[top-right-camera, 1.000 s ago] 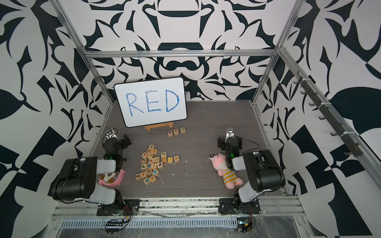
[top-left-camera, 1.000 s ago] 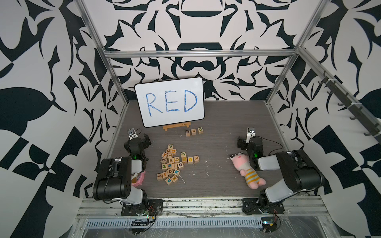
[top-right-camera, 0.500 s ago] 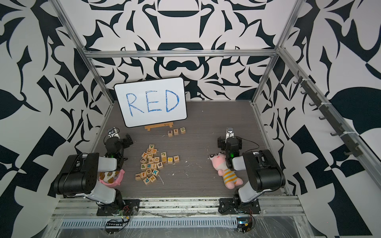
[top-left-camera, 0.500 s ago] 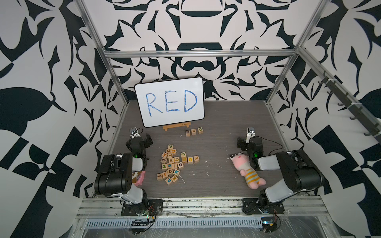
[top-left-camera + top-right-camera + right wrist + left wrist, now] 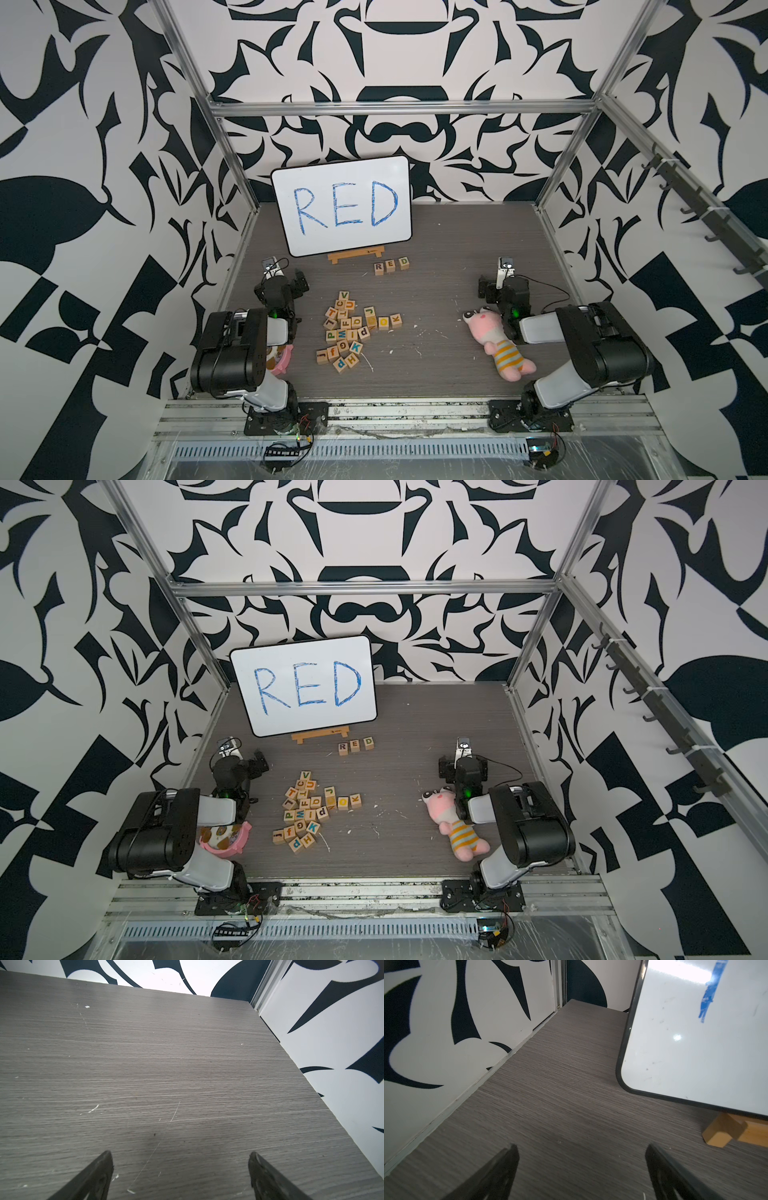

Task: Assemble the uppercase word "red" with letter blocks
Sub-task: Reset both arms

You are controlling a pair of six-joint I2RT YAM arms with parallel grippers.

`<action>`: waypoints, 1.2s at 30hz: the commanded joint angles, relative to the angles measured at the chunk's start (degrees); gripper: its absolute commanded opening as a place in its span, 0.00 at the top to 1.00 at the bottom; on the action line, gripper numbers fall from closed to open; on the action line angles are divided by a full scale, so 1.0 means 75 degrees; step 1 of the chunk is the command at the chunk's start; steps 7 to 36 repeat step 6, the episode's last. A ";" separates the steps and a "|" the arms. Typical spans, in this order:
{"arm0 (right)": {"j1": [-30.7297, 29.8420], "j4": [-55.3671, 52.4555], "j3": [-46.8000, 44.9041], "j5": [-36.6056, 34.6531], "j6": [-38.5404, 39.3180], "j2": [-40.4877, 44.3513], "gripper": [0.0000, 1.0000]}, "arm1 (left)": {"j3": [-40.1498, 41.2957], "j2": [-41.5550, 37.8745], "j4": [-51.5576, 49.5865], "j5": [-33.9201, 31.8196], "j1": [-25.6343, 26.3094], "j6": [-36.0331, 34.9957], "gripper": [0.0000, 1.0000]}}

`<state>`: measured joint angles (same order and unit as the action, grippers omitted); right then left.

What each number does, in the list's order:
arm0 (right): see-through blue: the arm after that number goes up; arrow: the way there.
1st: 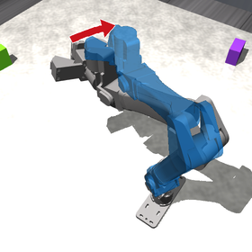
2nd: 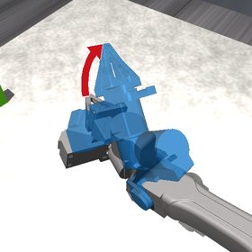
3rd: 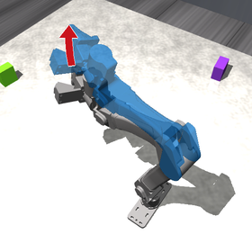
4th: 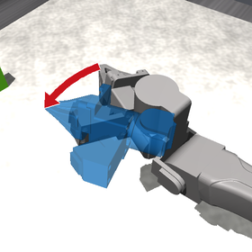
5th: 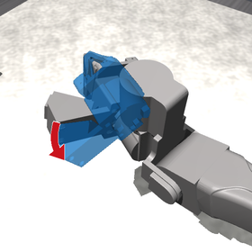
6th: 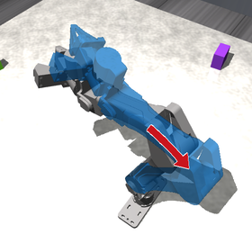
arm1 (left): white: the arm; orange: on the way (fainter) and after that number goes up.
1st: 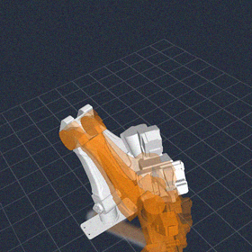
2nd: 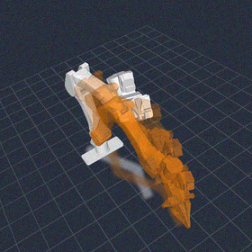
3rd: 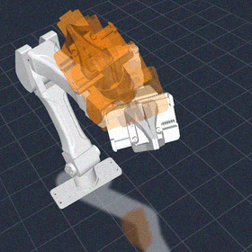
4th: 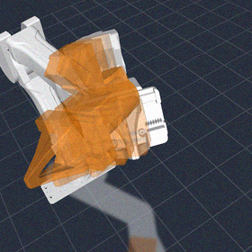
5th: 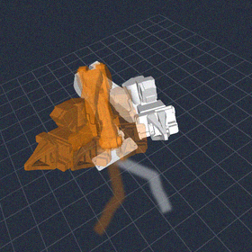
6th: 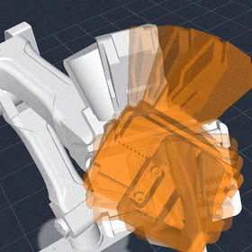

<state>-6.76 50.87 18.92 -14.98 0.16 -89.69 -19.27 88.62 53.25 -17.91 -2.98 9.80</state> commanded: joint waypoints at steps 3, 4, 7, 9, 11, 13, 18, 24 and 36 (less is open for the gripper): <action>0.0046 0.0250 0.0158 0.0059 -0.0115 0.0087 0.00 | -0.0120 -0.0060 -0.0011 0.0046 0.0011 -0.0087 0.00; 0.0055 0.0280 0.0150 0.0053 -0.0116 0.0078 0.00 | -0.0118 -0.0059 -0.0005 0.0052 0.0011 -0.0088 0.01; 0.0057 0.0214 0.0139 0.0020 -0.0076 0.0131 0.00 | -0.0124 -0.0058 -0.0011 0.0041 0.0013 -0.0088 0.00; 0.0057 0.0214 0.0139 0.0020 -0.0076 0.0131 0.00 | -0.0124 -0.0058 -0.0011 0.0041 0.0013 -0.0088 0.00; 0.0057 0.0214 0.0139 0.0020 -0.0076 0.0131 0.00 | -0.0124 -0.0058 -0.0011 0.0041 0.0013 -0.0088 0.00; 0.0057 0.0214 0.0139 0.0020 -0.0076 0.0131 0.00 | -0.0124 -0.0058 -0.0011 0.0041 0.0013 -0.0088 0.00; 0.0057 0.0214 0.0139 0.0020 -0.0076 0.0131 0.00 | -0.0124 -0.0058 -0.0011 0.0041 0.0013 -0.0088 0.00; 0.0057 0.0214 0.0139 0.0020 -0.0076 0.0131 0.00 | -0.0124 -0.0058 -0.0011 0.0041 0.0013 -0.0088 0.00; 0.0057 0.0214 0.0139 0.0020 -0.0076 0.0131 0.00 | -0.0124 -0.0058 -0.0011 0.0041 0.0013 -0.0088 0.00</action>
